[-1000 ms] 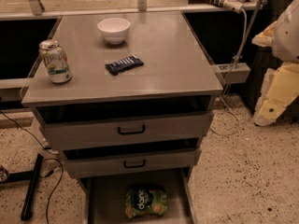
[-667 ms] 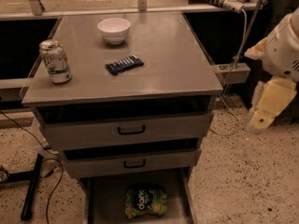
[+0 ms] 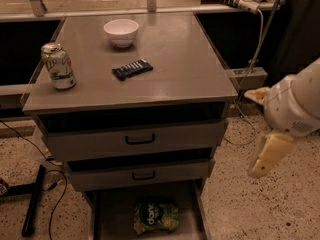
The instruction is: Pick green rice chip bag from bottom drawer and place on counter
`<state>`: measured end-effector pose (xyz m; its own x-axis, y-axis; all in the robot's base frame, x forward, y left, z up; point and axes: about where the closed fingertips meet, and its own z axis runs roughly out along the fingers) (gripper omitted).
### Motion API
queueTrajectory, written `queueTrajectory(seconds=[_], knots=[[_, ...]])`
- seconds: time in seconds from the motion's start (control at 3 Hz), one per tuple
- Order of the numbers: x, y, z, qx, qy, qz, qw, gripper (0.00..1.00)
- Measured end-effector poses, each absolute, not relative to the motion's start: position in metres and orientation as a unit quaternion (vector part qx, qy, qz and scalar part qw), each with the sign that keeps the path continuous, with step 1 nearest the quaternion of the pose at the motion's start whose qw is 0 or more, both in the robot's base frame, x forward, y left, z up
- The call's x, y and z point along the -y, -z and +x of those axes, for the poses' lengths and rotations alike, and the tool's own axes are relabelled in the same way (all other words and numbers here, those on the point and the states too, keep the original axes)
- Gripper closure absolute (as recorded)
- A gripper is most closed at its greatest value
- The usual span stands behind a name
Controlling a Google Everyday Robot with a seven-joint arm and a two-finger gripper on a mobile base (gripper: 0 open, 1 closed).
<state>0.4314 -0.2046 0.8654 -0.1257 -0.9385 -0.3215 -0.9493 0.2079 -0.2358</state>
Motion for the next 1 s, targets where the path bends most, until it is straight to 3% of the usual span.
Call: queueTrajectory(seconds=[0.67, 1.0], knots=[[0.207, -0.769, 0.439, -0.717, -0.015, -0.644, 0.268, 0.0], [0.207, -0.769, 0.439, -0.716, -0.015, -0.644, 0.267, 0.0]])
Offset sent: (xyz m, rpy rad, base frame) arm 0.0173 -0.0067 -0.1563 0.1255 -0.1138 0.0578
